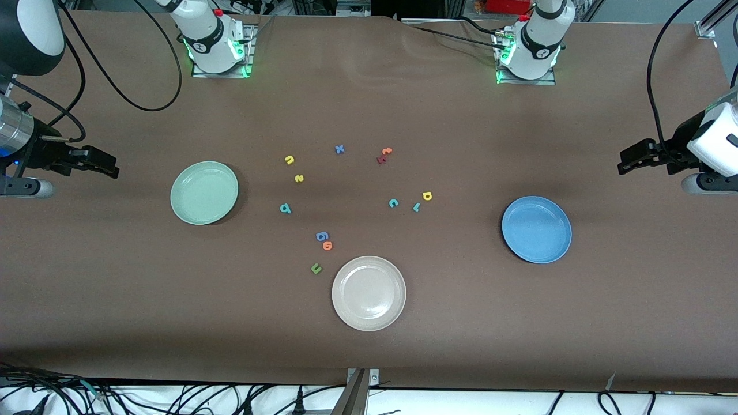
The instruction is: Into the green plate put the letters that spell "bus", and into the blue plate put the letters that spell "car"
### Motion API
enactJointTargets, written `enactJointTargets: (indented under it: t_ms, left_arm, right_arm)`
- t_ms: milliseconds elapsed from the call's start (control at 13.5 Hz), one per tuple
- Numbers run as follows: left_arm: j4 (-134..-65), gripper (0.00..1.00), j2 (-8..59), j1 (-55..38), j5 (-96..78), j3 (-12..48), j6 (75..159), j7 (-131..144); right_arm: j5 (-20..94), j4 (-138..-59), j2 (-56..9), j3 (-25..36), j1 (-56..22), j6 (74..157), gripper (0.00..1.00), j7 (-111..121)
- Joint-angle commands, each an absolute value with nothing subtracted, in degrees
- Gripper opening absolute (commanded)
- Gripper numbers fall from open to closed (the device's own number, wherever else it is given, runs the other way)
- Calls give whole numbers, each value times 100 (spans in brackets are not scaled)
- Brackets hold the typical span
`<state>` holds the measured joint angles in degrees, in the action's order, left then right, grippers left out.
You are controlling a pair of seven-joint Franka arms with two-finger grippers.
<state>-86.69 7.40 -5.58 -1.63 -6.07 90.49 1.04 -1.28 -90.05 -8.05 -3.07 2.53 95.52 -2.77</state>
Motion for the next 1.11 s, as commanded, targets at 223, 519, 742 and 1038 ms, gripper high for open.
enactJointTargets:
  t_ms: [223,519,742,1038]
  left_arm:
    - [-8640,100,686,-633,-88,-607,8991,150]
    - [-8587,100,756,-668,-35,-615,8991,97]
    - [-8587,100,756,-668,-97,-615,9000,114]
    - [-8578,100,756,-694,-97,-598,9000,158]
  right_arm:
    - [-141,-8842,-879,-299,220,9431,99,-316]
    - [-141,-8842,-879,-299,220,9431,99,-316]
    - [-141,-8842,-879,-299,220,9431,99,-316]
    - [-149,-8842,-879,-299,220,9431,99,-316]
